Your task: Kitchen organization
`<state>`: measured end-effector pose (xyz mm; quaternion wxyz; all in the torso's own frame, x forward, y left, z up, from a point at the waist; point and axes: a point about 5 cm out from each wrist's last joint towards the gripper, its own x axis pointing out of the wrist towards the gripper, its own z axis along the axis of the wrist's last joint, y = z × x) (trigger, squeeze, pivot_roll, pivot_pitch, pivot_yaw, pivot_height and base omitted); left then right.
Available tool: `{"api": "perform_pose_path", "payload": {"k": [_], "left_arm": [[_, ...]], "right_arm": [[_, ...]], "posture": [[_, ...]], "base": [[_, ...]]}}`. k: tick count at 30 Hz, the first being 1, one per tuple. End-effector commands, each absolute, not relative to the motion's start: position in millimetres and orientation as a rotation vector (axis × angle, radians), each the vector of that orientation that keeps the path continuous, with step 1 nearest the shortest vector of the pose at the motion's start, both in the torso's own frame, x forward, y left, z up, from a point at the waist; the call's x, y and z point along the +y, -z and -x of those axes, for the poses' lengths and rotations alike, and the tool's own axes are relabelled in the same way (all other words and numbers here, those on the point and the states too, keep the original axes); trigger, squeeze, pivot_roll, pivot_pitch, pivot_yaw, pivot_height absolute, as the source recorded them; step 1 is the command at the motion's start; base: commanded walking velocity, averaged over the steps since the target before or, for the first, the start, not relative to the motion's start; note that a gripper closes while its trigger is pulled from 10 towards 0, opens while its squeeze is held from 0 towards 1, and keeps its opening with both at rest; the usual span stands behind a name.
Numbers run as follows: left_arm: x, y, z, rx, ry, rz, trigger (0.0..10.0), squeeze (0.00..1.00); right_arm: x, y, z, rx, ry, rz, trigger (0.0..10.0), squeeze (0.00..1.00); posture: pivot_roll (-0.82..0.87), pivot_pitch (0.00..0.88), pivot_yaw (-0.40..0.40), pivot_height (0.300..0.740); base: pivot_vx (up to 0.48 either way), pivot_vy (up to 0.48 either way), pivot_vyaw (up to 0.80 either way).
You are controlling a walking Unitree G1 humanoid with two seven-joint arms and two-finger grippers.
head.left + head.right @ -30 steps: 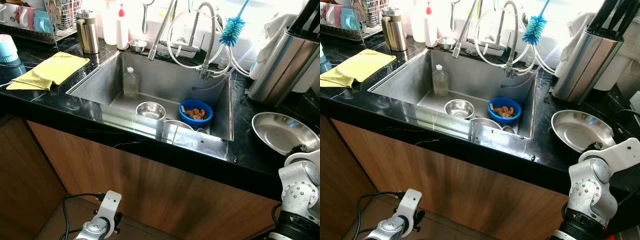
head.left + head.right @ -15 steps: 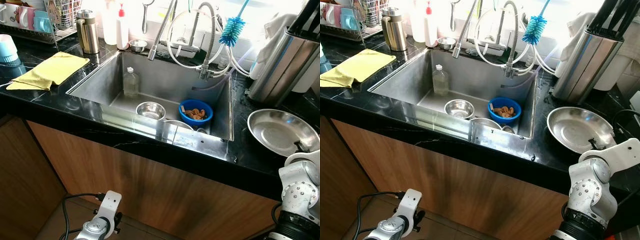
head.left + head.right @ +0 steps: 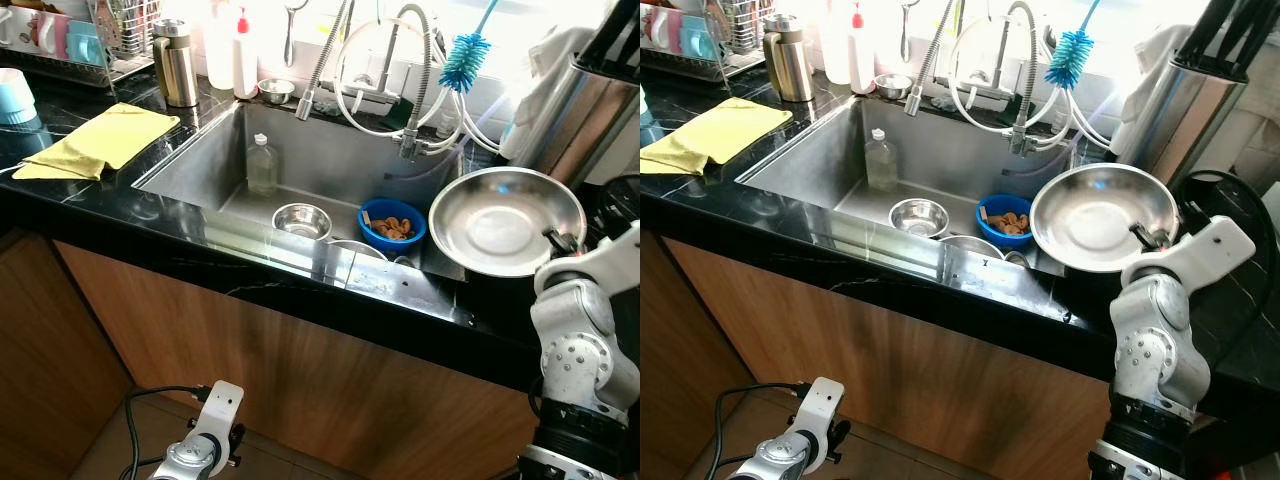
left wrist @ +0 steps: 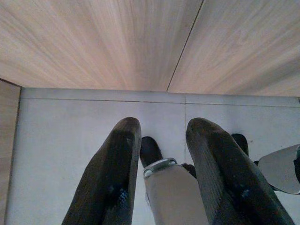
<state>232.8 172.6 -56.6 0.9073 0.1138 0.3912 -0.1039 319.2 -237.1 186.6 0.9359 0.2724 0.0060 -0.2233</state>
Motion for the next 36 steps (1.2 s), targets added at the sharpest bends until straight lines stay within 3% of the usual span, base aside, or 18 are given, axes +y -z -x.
{"api": "perform_pose_path", "payload": {"k": [1, 5, 6, 9, 18, 20, 36], "left_arm": [[169.4, 55.6, -234.7, 0.798, 0.22, -0.235, 10.0, 0.0], [169.0, 55.6, -234.8, 0.797, 0.218, -0.232, 10.0, 0.0], [168.4, 55.5, -234.9, 0.796, 0.216, -0.229, 10.0, 0.0], [167.9, 55.5, -234.9, 0.795, 0.215, -0.226, 10.0, 0.0], [167.0, 55.7, -234.8, 0.794, 0.212, -0.221, 10.0, 0.0], [166.5, 55.7, -234.9, 0.791, 0.204, -0.215, 10.0, 0.0], [166.1, 56.9, -232.9, 0.79, 0.198, -0.207, 10.0, 0.0]], "right_arm": [[-235.1, -195.9, -331.1, -0.017, 0.41, -0.512, 10.0, 0.0], [-227.8, -198.7, -346.5, -0.017, 0.339, -0.445, 10.0, 0.0], [-220.8, -198.5, -363.3, 0.001, 0.271, -0.356, 10.0, 0.0], [-216.6, -196.8, -376.0, 0.018, 0.22, -0.261, 10.0, 0.0], [-207.4, -192.1, -396.5, 0.051, 0.126, -0.109, 10.0, 0.0], [-199.9, -186.9, -404.4, 0.093, 0.058, 0.014, 10.0, 0.0], [-212.0, -153.9, -397.3, 0.23, 0.068, 0.171, 10.0, 0.0]], "posture": [[0.23, 0.028, -0.147, 0.711], [0.23, 0.026, -0.147, 0.711], [0.23, 0.025, -0.149, 0.711], [0.24, 0.023, -0.153, 0.711], [0.26, 0.018, -0.164, 0.711], [0.27, 0.012, -0.17, 0.711], [0.29, 0.002, -0.184, 0.711]], "base": [[0.0, 0.0, 0.0], [0.0, 0.0, 0.0], [0.0, 0.0, 0.0], [0.0, 0.0, 0.0], [0.0, 0.0, 0.0], [0.0, 0.0, 0.0], [0.0, 0.0, 0.0]]}}
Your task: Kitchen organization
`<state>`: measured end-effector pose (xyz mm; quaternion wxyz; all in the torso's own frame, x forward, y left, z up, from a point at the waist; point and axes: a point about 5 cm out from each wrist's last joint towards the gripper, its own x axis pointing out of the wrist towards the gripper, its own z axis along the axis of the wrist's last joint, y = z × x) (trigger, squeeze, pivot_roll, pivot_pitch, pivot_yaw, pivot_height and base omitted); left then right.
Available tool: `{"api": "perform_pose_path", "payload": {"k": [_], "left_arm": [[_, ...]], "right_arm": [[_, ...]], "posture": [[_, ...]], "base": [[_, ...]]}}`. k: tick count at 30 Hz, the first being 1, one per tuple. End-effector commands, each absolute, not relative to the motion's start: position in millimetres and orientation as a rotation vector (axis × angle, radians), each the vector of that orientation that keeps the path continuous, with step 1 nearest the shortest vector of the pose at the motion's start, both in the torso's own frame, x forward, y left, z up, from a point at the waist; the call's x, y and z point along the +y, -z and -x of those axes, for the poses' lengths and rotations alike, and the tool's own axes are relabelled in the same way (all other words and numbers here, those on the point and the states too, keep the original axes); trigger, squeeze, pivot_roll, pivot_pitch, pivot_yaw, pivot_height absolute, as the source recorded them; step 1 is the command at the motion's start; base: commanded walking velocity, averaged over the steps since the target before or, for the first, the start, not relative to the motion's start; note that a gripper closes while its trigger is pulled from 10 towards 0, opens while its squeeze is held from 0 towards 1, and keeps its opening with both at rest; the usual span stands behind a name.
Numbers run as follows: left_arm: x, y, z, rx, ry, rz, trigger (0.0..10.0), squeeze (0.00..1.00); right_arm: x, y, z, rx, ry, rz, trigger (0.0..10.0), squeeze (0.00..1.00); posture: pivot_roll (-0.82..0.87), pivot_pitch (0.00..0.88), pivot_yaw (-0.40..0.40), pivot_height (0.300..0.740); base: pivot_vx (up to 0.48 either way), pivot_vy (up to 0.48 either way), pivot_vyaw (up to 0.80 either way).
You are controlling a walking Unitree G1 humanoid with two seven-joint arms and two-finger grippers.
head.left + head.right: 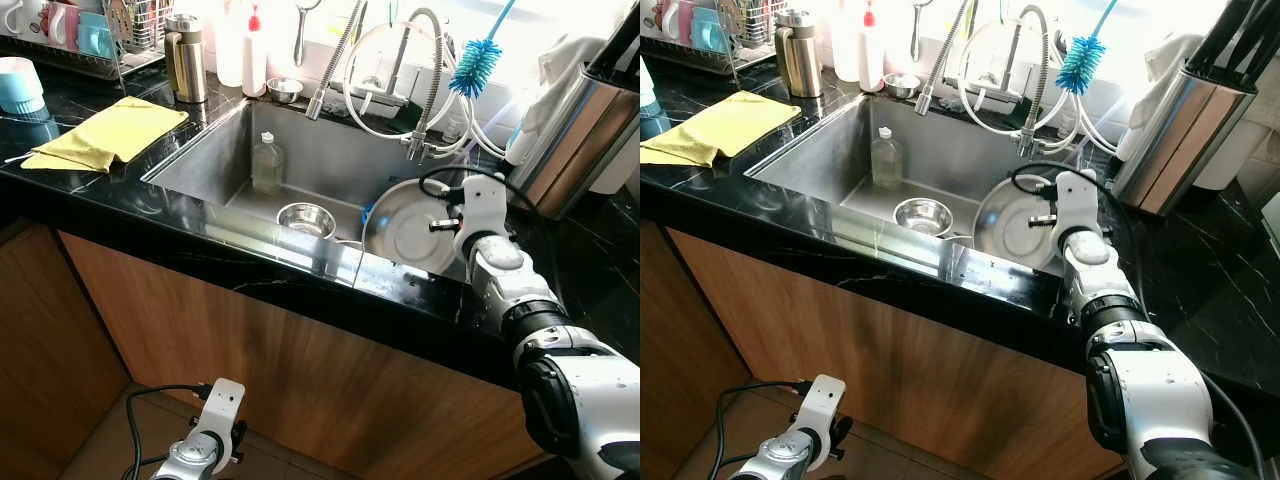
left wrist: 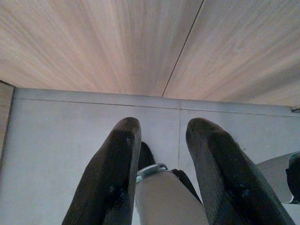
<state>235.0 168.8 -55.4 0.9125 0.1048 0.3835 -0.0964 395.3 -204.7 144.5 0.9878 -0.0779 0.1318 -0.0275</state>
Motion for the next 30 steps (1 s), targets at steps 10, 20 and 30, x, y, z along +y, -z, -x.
{"api": "perform_pose_path", "payload": {"k": [10, 20, 30], "left_arm": [[167.6, 57.4, -231.8, 0.794, 0.198, -0.209, 10.0, 0.0], [169.2, 57.3, -231.8, 0.795, 0.198, -0.214, 10.0, 0.0], [169.9, 56.9, -232.4, 0.795, 0.199, -0.219, 10.0, 0.0]], "right_arm": [[-215.7, -142.5, -392.5, 0.259, 0.083, 0.167, 10.0, 0.79], [-216.8, -134.0, -388.8, 0.277, 0.096, 0.154, 10.0, 0.0], [-217.7, -131.9, -387.6, 0.274, 0.109, 0.111, 10.0, 0.85]], "posture": [[0.29, 0.025, -0.176, 0.711], [0.29, 0.037, -0.168, 0.711], [0.29, 0.04, -0.162, 0.711]], "base": [[0.0, 0.0, 0.0], [0.0, 0.0, 0.0], [0.0, 0.0, 0.0]]}}
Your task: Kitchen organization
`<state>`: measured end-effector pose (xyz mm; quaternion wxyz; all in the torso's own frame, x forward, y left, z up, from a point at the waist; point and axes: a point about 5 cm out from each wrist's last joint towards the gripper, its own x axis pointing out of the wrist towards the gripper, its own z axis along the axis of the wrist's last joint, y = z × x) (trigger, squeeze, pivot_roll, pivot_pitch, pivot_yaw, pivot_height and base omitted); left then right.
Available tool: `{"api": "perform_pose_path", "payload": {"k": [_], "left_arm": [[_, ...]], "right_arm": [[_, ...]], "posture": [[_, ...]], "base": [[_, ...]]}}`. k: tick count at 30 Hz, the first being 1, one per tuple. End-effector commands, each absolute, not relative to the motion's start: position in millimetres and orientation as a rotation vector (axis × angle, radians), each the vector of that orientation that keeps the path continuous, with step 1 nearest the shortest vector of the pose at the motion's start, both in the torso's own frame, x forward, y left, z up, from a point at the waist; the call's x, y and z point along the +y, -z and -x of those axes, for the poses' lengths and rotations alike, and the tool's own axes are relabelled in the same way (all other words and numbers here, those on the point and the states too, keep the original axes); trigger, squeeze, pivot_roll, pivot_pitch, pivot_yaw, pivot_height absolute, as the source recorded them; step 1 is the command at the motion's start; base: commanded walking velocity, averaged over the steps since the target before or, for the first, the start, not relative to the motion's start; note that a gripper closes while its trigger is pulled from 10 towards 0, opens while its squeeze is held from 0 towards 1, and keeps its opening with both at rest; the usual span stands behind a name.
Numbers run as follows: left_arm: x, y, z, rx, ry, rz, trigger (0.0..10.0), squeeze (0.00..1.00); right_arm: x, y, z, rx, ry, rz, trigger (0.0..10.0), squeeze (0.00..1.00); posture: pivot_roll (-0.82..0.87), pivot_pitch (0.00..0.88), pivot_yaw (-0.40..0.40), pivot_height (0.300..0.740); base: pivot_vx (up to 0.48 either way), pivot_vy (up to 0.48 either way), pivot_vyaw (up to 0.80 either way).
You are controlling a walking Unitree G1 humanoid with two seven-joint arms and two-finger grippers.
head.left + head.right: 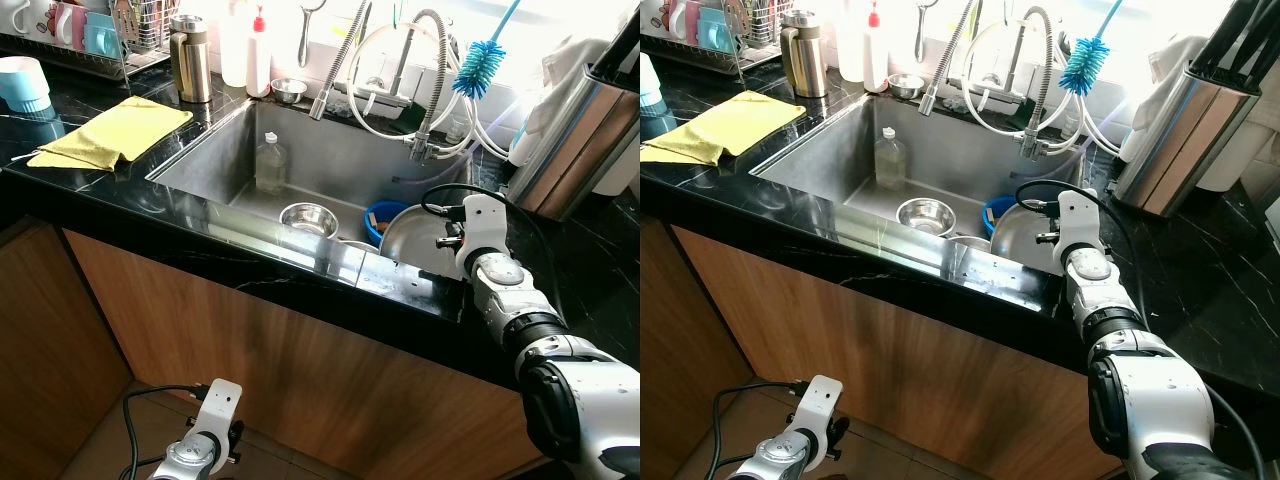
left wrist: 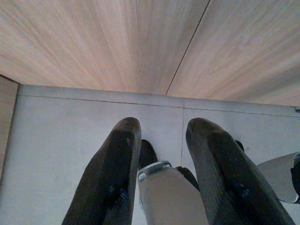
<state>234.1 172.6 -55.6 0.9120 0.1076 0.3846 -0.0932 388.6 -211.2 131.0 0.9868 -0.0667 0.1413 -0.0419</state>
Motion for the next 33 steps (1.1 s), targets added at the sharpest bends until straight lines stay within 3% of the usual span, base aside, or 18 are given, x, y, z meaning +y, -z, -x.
{"api": "perform_pose_path", "payload": {"k": [1, 4, 5, 6, 7, 14, 15, 20, 21, 33], "left_arm": [[170.0, 56.8, -232.5, 0.795, 0.199, -0.219, 10.0, 0.0], [170.3, 56.8, -232.5, 0.795, 0.2, -0.22, 10.0, 0.0], [170.5, 56.8, -232.4, 0.795, 0.2, -0.221, 10.0, 0.0], [170.5, 56.8, -232.4, 0.795, 0.2, -0.221, 10.0, 0.0], [170.5, 56.9, -232.4, 0.796, 0.201, -0.222, 10.0, 0.0], [170.5, 56.9, -232.3, 0.796, 0.202, -0.223, 10.0, 0.0], [170.5, 56.9, -232.3, 0.797, 0.202, -0.224, 10.0, 0.0], [170.5, 57.0, -232.3, 0.798, 0.202, -0.226, 10.0, 0.0], [170.4, 57.0, -232.3, 0.798, 0.202, -0.226, 10.0, 0.0], [169.8, 57.4, -231.9, 0.802, 0.206, -0.234, 10.0, 0.0]], "right_arm": [[-217.4, -131.9, -387.6, 0.273, 0.108, 0.104, 10.0, 1.0], [-216.1, -135.9, -389.5, 0.256, 0.102, 0.115, 10.0, 1.0], [-215.4, -138.6, -390.7, 0.248, 0.098, 0.123, 10.0, 0.59], [-215.4, -138.6, -390.7, 0.248, 0.098, 0.123, 10.0, 0.59], [-214.9, -141.9, -392.0, 0.236, 0.095, 0.128, 10.0, 0.0], [-214.6, -146.6, -394.0, 0.225, 0.093, 0.116, 10.0, 0.0], [-215.0, -148.4, -394.9, 0.223, 0.102, 0.006, 10.0, 1.0], [-216.6, -150.0, -395.7, 0.217, 0.138, -0.188, 10.0, 1.0], [-216.9, -150.6, -395.9, 0.217, 0.141, -0.205, 10.0, 0.0], [-214.2, -151.7, -397.1, 0.228, 0.135, -0.253, 10.0, 0.0]], "posture": [[0.3, 0.04, -0.162, 0.711], [0.29, 0.042, -0.16, 0.711], [0.29, 0.041, -0.158, 0.711], [0.29, 0.041, -0.158, 0.711], [0.29, 0.042, -0.159, 0.711], [0.29, 0.043, -0.161, 0.711], [0.29, 0.043, -0.161, 0.711], [0.29, 0.042, -0.161, 0.711], [0.29, 0.041, -0.161, 0.711], [0.3, 0.036, -0.166, 0.711]], "base": [[0.0, 0.0, 0.0], [0.0, 0.0, 0.0], [0.0, 0.0, 0.0], [0.0, 0.0, 0.0], [0.0, 0.0, 0.0], [0.0, 0.0, 0.0], [0.0, 0.0, 0.0], [0.0, 0.0, 0.0], [0.0, 0.0, 0.0], [0.0, 0.0, 0.0]]}}
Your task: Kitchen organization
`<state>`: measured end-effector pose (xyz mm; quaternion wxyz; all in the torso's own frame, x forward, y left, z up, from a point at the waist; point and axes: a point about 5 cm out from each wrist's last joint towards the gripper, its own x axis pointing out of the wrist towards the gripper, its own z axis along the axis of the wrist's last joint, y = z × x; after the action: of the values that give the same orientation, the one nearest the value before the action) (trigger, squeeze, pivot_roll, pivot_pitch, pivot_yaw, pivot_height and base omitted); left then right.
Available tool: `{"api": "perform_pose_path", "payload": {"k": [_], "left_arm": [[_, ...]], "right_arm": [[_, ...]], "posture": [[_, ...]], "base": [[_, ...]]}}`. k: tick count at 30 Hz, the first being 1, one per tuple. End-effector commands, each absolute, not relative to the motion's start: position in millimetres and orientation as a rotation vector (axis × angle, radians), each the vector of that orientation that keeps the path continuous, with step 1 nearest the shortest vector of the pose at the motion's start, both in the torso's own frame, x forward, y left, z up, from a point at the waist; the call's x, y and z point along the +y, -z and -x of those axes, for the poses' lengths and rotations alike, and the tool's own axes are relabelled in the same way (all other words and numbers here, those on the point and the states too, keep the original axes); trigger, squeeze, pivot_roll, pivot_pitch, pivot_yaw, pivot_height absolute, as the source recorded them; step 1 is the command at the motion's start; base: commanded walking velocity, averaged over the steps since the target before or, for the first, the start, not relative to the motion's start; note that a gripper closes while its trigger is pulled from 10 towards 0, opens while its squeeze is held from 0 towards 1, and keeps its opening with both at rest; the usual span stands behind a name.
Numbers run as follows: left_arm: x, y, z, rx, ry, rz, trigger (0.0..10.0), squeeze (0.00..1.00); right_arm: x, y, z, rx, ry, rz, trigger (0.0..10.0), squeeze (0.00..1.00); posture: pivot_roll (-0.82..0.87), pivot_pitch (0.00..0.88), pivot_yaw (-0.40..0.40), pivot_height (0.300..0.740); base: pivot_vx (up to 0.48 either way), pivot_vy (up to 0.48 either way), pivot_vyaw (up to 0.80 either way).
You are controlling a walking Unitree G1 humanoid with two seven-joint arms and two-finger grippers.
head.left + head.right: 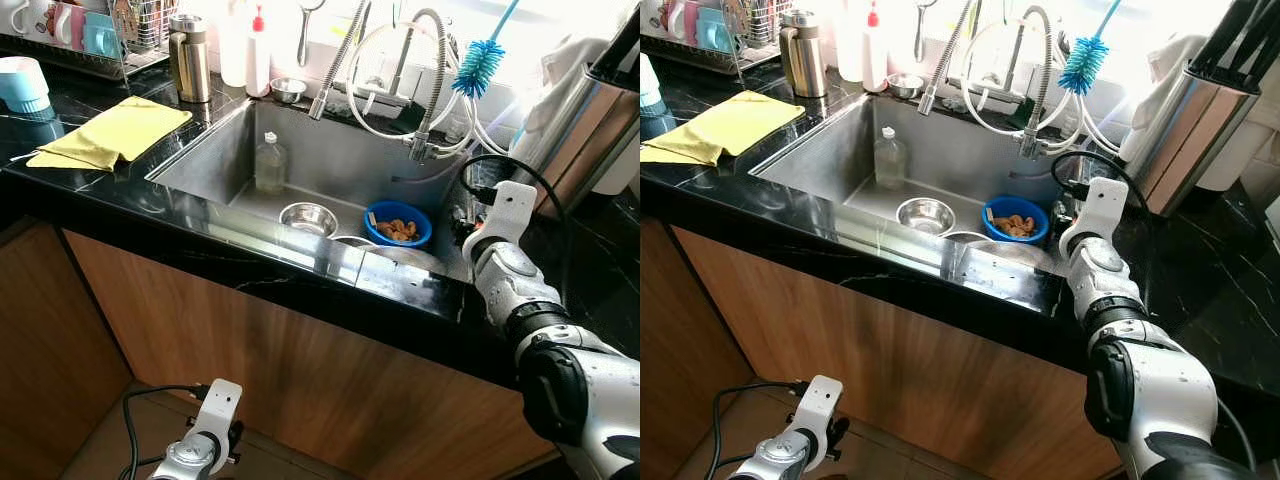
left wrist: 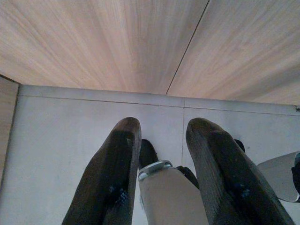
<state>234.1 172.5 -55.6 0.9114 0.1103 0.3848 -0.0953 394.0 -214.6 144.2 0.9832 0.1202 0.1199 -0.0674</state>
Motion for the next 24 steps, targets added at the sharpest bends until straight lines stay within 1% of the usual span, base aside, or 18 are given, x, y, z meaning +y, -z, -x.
{"api": "perform_pose_path", "payload": {"k": [1, 3, 9, 11, 12, 15, 16, 18, 20, 22, 23, 24], "left_arm": [[169.8, 57.4, -231.8, 0.802, 0.205, -0.234, 10.0, 0.0], [169.7, 57.5, -231.8, 0.801, 0.205, -0.233, 10.0, 0.0], [169.6, 57.5, -231.4, 0.796, 0.203, -0.229, 10.0, 0.0], [169.5, 57.5, -231.5, 0.795, 0.203, -0.229, 10.0, 0.0], [169.6, 57.2, -231.7, 0.791, 0.201, -0.228, 10.0, 0.0], [169.8, 56.9, -232.0, 0.787, 0.198, -0.229, 10.0, 0.0], [170.2, 56.2, -232.8, 0.779, 0.198, -0.232, 10.0, 0.0], [170.4, 55.1, -234.0, 0.766, 0.202, -0.238, 10.0, 0.0], [170.4, 54.8, -234.2, 0.762, 0.203, -0.239, 10.0, 0.0], [170.9, 53.4, -235.3, 0.738, 0.189, -0.229, 10.0, 0.0], [170.9, 53.4, -235.3, 0.738, 0.189, -0.229, 10.0, 0.0], [171.7, 53.2, -235.3, 0.734, 0.178, -0.222, 10.0, 0.0]], "right_arm": [[-213.3, -151.7, -397.3, 0.227, 0.132, -0.25, 10.0, 0.0], [-211.8, -153.0, -397.9, 0.218, 0.124, -0.244, 10.0, 0.0], [-201.1, -172.2, -403.2, 0.07, 0.057, -0.076, 10.0, 0.0], [-200.2, -173.4, -403.2, 0.054, 0.054, -0.065, 10.0, 0.0], [-197.9, -175.4, -402.0, 0.004, 0.046, -0.041, 10.0, 0.0], [-196.2, -177.5, -399.0, -0.065, 0.042, -0.025, 10.0, 0.0], [-194.6, -178.6, -394.2, -0.13, 0.045, -0.015, 10.0, 0.0], [-192.6, -178.8, -387.2, -0.191, 0.044, 0.002, 10.0, 0.0], [-192.3, -178.6, -385.1, -0.205, 0.045, 0.006, 10.0, 0.0], [-196.5, -175.0, -368.5, -0.275, 0.086, -0.002, 10.0, 0.0], [-196.5, -175.0, -368.5, -0.275, 0.086, -0.002, 10.0, 0.0], [-199.2, -172.7, -362.0, -0.289, 0.116, -0.027, 10.0, 0.0]], "posture": [[0.3, 0.036, -0.167, 0.711], [0.3, 0.036, -0.167, 0.711], [0.29, 0.034, -0.166, 0.711], [0.29, 0.033, -0.165, 0.711], [0.29, 0.034, -0.164, 0.711], [0.28, 0.037, -0.161, 0.711], [0.27, 0.037, -0.155, 0.711], [0.26, 0.04, -0.153, 0.711], [0.26, 0.04, -0.153, 0.711], [0.26, 0.044, -0.152, 0.711], [0.26, 0.044, -0.152, 0.711], [0.27, 0.046, -0.15, 0.711]], "base": [[0.0, 0.0, 0.0], [0.0, 0.0, 0.0], [0.0, 0.0, 0.0], [0.0, 0.0, 0.0], [0.0, 0.0, 0.0], [0.0, 0.0, 0.0], [0.0, 0.0, 0.0], [0.0, 0.0, 0.0], [0.0, 0.0, 0.0], [0.0, 0.0, 0.0], [0.0, 0.0, 0.0], [0.0, 0.0, 0.0]]}}
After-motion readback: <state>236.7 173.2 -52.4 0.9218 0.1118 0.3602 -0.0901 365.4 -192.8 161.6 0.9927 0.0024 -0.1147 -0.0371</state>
